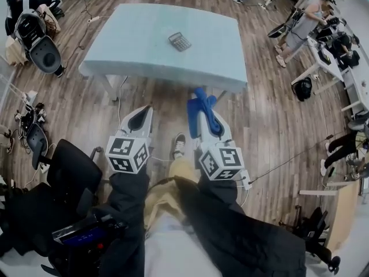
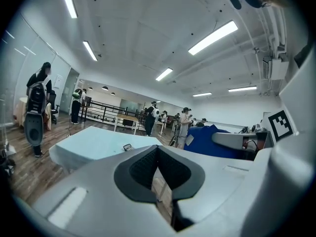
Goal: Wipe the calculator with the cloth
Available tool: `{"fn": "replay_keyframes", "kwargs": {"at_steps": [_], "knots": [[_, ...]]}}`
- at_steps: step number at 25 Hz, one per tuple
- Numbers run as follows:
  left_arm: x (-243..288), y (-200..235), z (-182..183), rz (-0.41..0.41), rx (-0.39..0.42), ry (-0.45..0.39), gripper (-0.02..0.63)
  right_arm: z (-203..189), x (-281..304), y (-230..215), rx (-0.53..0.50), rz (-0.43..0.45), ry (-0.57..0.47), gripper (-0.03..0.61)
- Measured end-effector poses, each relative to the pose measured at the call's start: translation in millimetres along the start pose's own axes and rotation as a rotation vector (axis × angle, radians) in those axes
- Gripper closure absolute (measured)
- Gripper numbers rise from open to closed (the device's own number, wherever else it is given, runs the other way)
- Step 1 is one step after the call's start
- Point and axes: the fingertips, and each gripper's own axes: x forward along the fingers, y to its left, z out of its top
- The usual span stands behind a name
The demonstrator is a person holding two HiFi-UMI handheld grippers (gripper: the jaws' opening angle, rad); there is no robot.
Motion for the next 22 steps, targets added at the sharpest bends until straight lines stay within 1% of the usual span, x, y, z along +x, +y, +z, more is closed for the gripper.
{"fn": "replay_keyframes", "kwargs": {"at_steps": [3,7,12,16,19,22], "knots": [[46,18,22,0.011,0.012,-0.007,0.615,15,48,-19,0.002,0.018,-0.013,0.522],[108,29,43,0.007,0.023,-0.001,0.615,28,104,-53,0.020,0.026,-0.008,0.522],[184,38,50,-0.003,0.029,0.036,0.615,30,161,-94,0.051,0.029,0.013,0.522],[238,49,56,0.001,0.020,0.053,0.615,28,203,-117,0.060,0.051,0.040,0.522],[270,58,62,0.005,0.011,0.067,0.615,33,233,-133,0.061,0.063,0.060,0.522],[291,72,68,0.017,0.003,0.079,0.615,36,265,-145,0.064,0.067,0.079,0.522]]}}
